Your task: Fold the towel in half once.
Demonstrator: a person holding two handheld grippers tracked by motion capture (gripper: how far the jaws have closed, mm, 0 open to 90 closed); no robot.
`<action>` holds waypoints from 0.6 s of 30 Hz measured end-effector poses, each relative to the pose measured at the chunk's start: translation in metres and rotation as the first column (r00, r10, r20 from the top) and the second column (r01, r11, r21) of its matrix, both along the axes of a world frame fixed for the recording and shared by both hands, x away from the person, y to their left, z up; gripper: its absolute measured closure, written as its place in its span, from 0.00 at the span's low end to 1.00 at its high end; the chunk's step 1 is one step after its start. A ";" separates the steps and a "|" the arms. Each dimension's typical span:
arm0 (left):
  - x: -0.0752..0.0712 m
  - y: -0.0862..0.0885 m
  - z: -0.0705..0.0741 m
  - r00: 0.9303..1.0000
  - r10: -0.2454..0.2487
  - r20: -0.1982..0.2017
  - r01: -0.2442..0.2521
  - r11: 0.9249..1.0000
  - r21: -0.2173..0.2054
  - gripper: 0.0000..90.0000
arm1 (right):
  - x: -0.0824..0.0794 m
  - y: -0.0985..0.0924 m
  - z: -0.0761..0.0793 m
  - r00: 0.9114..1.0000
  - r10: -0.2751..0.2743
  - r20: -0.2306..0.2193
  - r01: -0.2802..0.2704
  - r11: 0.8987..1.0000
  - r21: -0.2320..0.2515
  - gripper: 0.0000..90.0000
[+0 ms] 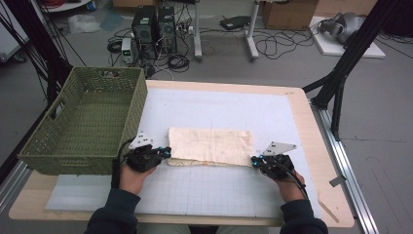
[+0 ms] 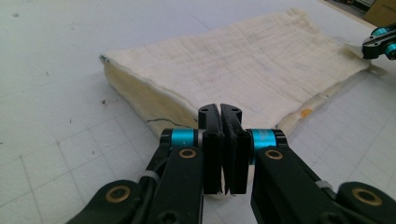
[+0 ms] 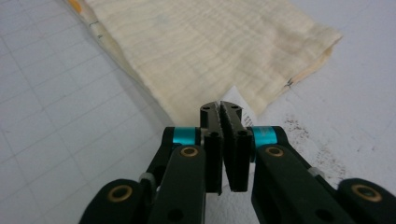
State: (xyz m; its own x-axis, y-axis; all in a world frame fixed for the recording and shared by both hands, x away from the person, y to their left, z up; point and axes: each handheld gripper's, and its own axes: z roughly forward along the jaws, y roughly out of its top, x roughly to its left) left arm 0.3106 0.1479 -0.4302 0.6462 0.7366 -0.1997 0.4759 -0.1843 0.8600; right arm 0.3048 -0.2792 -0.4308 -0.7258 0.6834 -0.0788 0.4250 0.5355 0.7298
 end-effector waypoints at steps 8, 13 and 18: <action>-0.003 0.002 0.002 1.000 0.004 0.000 -0.004 1.000 -0.012 0.97 | 0.000 -0.004 0.008 0.999 0.019 -0.026 -0.017 0.996 0.082 0.71; -0.003 0.003 0.003 1.000 0.003 0.002 -0.003 1.000 -0.014 0.97 | -0.002 0.005 -0.006 0.997 0.058 -0.048 -0.061 0.996 -0.062 0.68; -0.004 0.003 0.003 1.000 0.000 0.001 0.000 1.000 -0.014 0.97 | -0.004 0.001 -0.001 0.999 0.031 -0.005 -0.032 0.997 -0.068 0.95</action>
State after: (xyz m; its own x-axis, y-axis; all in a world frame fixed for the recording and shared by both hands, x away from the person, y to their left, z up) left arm 0.3071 0.1506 -0.4272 0.6464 0.7337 -0.2095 0.4750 -0.1722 0.8629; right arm 0.3007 -0.2783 -0.4321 -0.7474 0.6532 -0.1211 0.4100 0.5969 0.6896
